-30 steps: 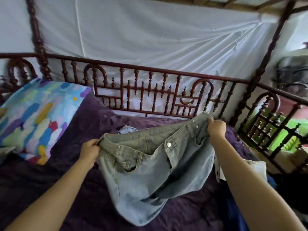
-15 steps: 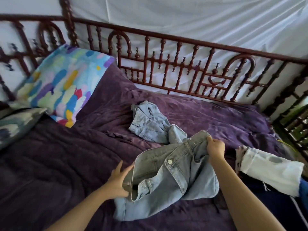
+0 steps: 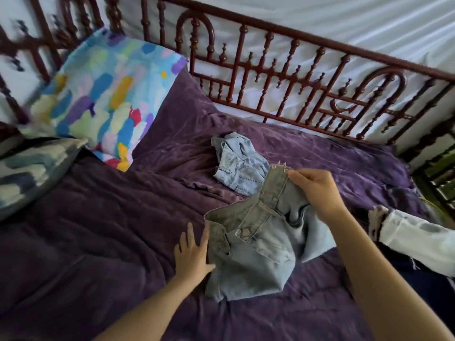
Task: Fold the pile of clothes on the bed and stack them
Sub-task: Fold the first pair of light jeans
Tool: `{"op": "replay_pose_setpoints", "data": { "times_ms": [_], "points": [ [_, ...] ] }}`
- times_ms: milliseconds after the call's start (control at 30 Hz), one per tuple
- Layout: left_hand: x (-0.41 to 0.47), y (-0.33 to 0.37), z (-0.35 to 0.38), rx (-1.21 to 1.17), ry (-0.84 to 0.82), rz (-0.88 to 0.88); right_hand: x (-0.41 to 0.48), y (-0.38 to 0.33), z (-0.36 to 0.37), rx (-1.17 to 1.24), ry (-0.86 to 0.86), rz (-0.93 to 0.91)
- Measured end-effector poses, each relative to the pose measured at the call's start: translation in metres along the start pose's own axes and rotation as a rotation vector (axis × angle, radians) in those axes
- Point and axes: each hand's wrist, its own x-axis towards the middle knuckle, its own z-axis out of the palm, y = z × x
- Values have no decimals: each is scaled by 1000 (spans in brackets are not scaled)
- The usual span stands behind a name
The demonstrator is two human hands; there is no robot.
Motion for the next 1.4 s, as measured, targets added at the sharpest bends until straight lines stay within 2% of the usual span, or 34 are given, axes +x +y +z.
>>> {"op": "replay_pose_setpoints", "data": {
  "times_ms": [33,133,233,333,433,533,600,700,767,833,933,1033,1167,1267,1333,1400],
  "points": [
    [6,-16,-6,-30,39,-15,-6,-18,7,30,-4,-33],
    [26,-52,-24,-43,21,64,-22,-63,31,120,-3,-86],
    [39,-80,-47,-91,-7,169,-33,-88,52,257,29,-54],
    [52,-107,-63,-163,13,146,-37,-106,59,331,54,-17],
    [47,-136,-86,-203,-106,185,-26,-121,72,365,107,8],
    [36,-176,-119,-413,-103,119,-3,-144,102,389,144,14],
    [26,-212,-152,-522,6,51,20,-163,128,365,134,-3],
    [1,-268,-209,-512,155,-53,61,-199,181,234,137,-127],
    [-17,-309,-240,-496,236,-193,89,-218,227,22,134,-267],
    [-34,-351,-249,-472,314,-360,109,-222,276,-243,56,-302],
    [-50,-392,-225,-341,333,-566,109,-191,332,-465,-205,-177],
    [-47,-396,-177,-79,186,-672,74,-121,351,-488,-363,-20],
    [-27,-344,-136,129,133,-413,14,-12,322,-517,-523,405],
    [-12,-281,-108,182,-37,-189,-27,72,277,-495,-454,686],
    [-5,-244,-87,207,-134,-71,-45,135,248,-497,-418,774],
    [2,-213,-65,231,-216,3,-62,166,218,-497,-354,829]
  ]
}}
